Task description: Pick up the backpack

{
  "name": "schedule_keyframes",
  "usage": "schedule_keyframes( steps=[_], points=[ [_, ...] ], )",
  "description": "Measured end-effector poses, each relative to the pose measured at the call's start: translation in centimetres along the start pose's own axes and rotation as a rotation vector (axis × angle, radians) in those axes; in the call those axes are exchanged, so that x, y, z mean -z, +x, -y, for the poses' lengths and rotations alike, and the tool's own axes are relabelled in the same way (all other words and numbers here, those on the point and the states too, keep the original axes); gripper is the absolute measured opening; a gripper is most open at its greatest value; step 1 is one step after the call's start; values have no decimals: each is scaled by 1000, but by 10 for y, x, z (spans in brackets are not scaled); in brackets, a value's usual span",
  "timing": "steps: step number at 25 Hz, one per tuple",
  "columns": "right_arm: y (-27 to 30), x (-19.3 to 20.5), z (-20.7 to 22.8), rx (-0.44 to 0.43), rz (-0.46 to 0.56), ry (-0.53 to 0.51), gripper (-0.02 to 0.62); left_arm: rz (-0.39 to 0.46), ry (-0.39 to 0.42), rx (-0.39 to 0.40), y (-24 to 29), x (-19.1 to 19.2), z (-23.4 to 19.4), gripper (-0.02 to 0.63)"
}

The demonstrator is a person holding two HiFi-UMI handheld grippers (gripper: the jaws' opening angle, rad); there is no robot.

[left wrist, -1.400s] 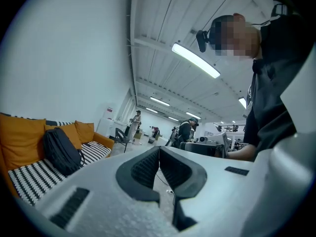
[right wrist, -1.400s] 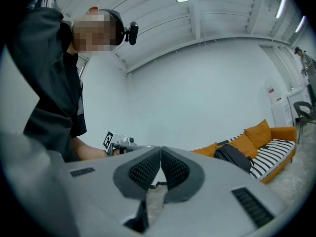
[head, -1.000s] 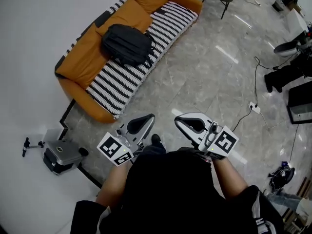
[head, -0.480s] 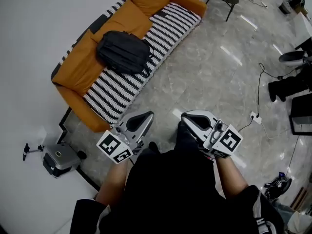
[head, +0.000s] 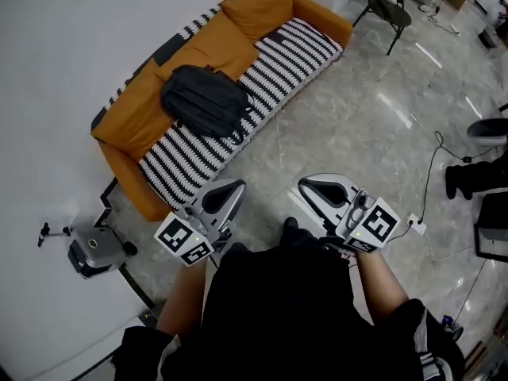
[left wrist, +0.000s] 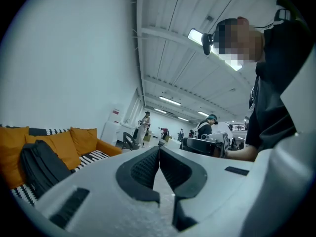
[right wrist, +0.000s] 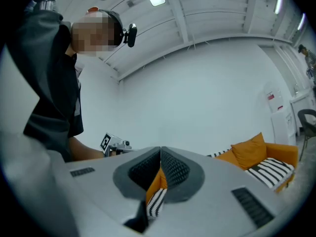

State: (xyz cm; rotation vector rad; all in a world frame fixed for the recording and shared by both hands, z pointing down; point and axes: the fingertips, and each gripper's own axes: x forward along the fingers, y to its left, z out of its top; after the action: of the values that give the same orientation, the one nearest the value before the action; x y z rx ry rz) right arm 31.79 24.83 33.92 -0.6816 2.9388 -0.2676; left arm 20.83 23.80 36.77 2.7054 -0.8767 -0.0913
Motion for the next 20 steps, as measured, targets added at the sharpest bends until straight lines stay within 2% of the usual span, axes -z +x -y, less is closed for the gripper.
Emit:
schedule_keyframes(
  steps=[4, 10, 20],
  points=[
    [-13, -1, 25, -34, -1, 5, 26, 14, 1, -52, 18, 0, -4, 23],
    [-23, 5, 60, -27, -8, 33, 28, -6, -15, -65, 39, 11, -4, 23],
    [6, 20, 103, -22, -54, 72, 28, 2, -72, -98, 57, 18, -58, 23]
  ],
)
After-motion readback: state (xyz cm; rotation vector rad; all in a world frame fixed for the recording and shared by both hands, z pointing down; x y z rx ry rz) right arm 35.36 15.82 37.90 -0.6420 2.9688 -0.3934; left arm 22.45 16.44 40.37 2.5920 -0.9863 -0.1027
